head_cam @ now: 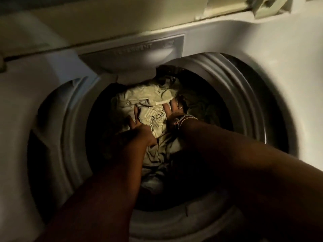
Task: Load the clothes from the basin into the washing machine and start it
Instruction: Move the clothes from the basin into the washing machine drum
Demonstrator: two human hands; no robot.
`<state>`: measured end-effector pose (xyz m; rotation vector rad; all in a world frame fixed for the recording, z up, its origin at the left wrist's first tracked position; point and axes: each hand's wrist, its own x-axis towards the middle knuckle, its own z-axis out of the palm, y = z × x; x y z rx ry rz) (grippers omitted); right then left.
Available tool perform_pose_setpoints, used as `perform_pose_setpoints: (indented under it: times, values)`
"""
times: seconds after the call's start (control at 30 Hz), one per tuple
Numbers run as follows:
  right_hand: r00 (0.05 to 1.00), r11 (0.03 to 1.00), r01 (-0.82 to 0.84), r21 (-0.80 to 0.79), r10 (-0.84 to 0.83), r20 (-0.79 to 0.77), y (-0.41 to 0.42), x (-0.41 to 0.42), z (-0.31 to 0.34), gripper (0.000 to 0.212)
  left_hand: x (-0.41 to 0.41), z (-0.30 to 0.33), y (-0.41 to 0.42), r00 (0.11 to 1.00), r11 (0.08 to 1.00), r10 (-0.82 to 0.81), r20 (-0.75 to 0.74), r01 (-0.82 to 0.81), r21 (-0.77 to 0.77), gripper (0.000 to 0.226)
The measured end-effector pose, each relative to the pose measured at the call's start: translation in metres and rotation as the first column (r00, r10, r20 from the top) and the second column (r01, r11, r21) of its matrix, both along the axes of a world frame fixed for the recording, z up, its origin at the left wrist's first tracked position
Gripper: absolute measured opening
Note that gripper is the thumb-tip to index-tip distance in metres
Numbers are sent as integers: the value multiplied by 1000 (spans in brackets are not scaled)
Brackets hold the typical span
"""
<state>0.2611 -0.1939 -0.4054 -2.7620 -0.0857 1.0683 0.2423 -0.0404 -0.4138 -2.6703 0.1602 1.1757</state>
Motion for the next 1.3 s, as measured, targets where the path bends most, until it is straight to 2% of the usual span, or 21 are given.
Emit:
perform_pose_setpoints:
  times: [0.23,0.37,0.43,0.53,0.6,0.67,0.7,0.77,0.9,1.03,1.3]
  values:
    - [992,993,-106,-44,102,-79,-2,-12,56,89,-24,69,6,987,995,47,-154,-61,-85,111]
    - [989,991,-132,8,133,-67,-16,-26,87,83,-38,92,15,980,984,60,-187,-89,-152,121]
    - [986,990,-141,32,143,-84,-21,-31,106,89,-41,115,19,976,970,67,-206,-112,-214,128]
    - [984,988,-152,16,153,-88,-20,-43,143,118,-47,154,29,980,901,166,-108,-196,-387,157]
    - [983,984,-178,-10,177,-37,-14,-53,175,126,-57,184,39,974,837,225,38,-173,-518,141]
    - [983,983,-181,-3,181,24,-9,-59,207,123,-67,211,45,956,782,271,111,-152,-604,112]
    - [980,982,-190,-2,189,52,-6,-63,226,122,-73,225,48,946,764,291,140,-142,-630,104]
    - [974,979,-203,-13,204,98,-2,-68,263,120,-82,255,50,930,750,301,210,-95,-654,103]
    - [965,985,-175,-13,174,198,3,-76,317,122,-97,302,50,921,781,267,284,-34,-624,103]
    - [942,985,-173,-20,171,288,1,-88,367,122,-101,340,45,881,745,328,342,-19,-666,101]
    - [942,983,-157,-98,179,285,-17,-116,414,121,-108,387,26,891,728,301,339,15,-686,104]
